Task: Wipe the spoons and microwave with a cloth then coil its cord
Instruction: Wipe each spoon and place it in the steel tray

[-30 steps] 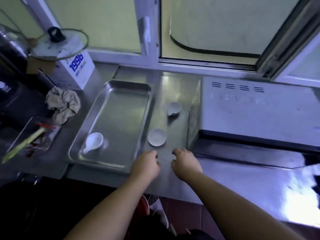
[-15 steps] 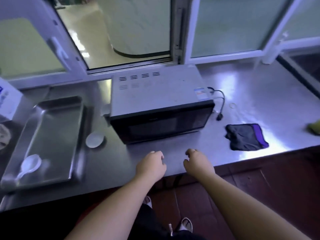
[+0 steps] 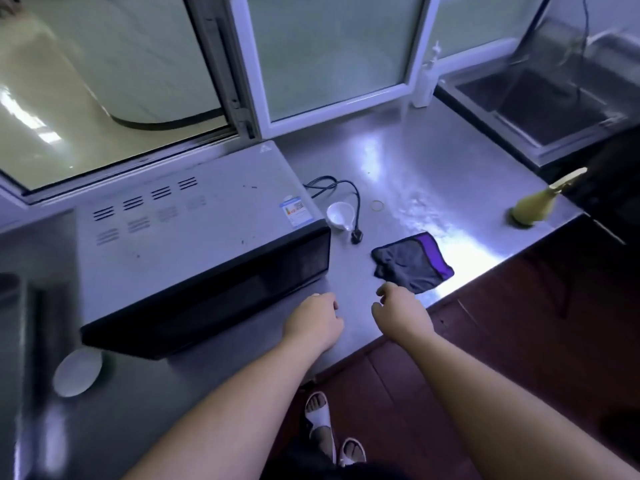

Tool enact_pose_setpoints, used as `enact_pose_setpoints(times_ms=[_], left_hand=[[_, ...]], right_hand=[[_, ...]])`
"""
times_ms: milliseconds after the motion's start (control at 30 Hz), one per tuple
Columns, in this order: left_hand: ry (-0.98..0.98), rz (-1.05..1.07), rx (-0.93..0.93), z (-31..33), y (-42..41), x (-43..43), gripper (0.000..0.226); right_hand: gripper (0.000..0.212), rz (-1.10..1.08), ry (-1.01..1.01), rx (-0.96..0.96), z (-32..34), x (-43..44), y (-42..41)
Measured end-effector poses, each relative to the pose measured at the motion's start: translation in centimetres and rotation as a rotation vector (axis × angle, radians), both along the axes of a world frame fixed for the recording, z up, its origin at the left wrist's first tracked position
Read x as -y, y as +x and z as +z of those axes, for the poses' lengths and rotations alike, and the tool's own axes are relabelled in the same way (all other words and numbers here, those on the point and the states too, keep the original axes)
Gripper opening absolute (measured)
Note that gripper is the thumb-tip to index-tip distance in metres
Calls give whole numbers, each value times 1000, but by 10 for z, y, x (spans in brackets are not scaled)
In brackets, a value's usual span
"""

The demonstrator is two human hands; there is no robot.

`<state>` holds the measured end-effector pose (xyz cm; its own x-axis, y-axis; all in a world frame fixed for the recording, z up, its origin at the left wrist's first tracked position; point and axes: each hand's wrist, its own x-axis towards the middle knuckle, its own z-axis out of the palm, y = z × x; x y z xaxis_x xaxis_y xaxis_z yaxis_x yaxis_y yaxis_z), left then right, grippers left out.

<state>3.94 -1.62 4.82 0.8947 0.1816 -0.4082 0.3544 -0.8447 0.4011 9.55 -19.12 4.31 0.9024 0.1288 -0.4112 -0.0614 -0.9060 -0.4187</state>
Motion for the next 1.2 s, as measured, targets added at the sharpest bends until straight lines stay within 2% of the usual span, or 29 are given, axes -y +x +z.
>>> enact_pose_setpoints(times_ms=[67, 200, 333, 400, 633, 933, 1200], left_hand=[[-28, -1, -8, 0, 22, 1, 32], [-57, -34, -12, -1, 59, 4, 32], [-68, -45, -20, 0, 86, 12, 35], [-86, -34, -42, -2, 99, 18, 37], [-150, 66, -123, -3, 155, 53, 38], [-150, 405, -131, -13, 219, 78, 35], [-273, 835, -132, -33, 245, 67, 28]], right_hand=[[40, -23, -5, 10, 2, 0, 19], [4, -24, -29, 37, 8, -2, 54], [10, -27, -37, 58, 11, -1, 83], [3, -20, -26, 40, 10, 1, 99], [43, 79, 27, -13, -3, 14, 178], [46, 259, 68, -77, -15, 16, 286], [38, 465, 54, -119, -36, -31, 338]])
